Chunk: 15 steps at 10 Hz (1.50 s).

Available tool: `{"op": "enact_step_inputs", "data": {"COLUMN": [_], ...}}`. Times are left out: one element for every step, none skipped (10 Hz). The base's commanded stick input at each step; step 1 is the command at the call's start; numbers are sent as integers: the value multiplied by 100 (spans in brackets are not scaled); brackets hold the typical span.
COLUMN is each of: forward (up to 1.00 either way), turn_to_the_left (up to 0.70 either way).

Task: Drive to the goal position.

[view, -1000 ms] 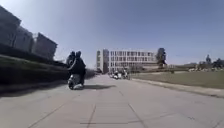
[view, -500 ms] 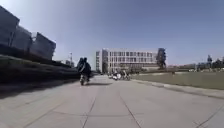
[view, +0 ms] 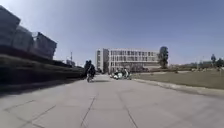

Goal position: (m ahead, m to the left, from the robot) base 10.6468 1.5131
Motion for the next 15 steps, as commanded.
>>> {"op": "enact_step_inputs", "data": {"forward": [100, 100, 100, 100, 100, 100, 100, 100, 100, 100, 100, 100, 100, 100, 100], "turn_to_the_left": [2, 20, 42, 23, 2, 2, 2, 2, 3, 17, 32, 42, 38, 17, 2]}}
